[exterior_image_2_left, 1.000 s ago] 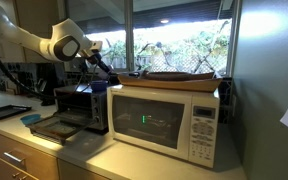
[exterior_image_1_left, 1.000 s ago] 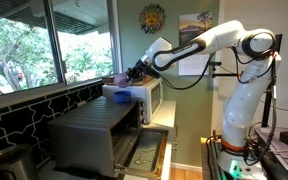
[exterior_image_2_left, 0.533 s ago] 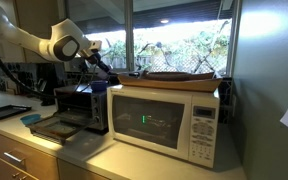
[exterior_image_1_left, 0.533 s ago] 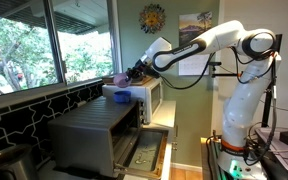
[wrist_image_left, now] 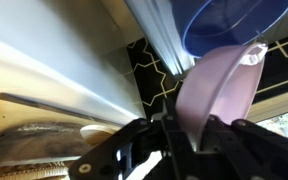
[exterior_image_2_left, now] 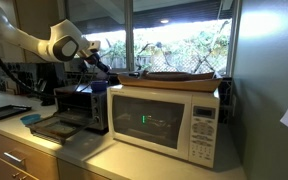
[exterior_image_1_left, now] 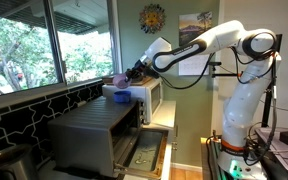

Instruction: Remove the purple bowl from the oven and pour the liquid from the bowl into the blue mug then set the bowl on top of the oven

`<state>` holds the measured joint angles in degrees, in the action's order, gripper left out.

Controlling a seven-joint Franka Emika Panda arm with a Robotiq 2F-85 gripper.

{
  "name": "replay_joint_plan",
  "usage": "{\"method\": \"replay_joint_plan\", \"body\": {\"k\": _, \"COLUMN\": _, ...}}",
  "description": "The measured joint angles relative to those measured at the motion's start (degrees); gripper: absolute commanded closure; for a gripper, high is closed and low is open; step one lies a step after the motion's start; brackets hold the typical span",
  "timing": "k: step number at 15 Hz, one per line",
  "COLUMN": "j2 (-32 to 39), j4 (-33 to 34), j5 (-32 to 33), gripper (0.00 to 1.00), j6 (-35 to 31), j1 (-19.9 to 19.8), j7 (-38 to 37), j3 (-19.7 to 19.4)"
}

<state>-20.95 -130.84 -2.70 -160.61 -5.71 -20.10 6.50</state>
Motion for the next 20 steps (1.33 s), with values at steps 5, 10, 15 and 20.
{"method": "replay_joint_plan", "body": {"k": 5, "j2": 0.0, "j4": -0.11, "j5": 0.58, "gripper": 0.96, "j6": -0.06, "j1": 0.0, "j7": 0.24, "j3": 0.43}}
{"method": "replay_joint_plan", "body": {"k": 10, "j2": 0.0, "j4": -0.11, "j5": 2.37, "gripper": 0.96, "j6": -0.95, "j1": 0.0, "j7": 0.51, "j3": 0.48}}
{"method": "replay_joint_plan", "body": {"k": 15, "j2": 0.0, "j4": -0.16, "j5": 4.04, "gripper": 0.96, "j6": -2.67, "j1": -0.02, "j7": 1.53, "j3": 0.49}}
{"method": "replay_joint_plan", "body": {"k": 20, "j2": -0.01, "j4": -0.33, "j5": 6.12, "gripper": 0.96, "j6": -4.5, "j1": -0.1, "j7": 2.37, "j3": 0.5}}
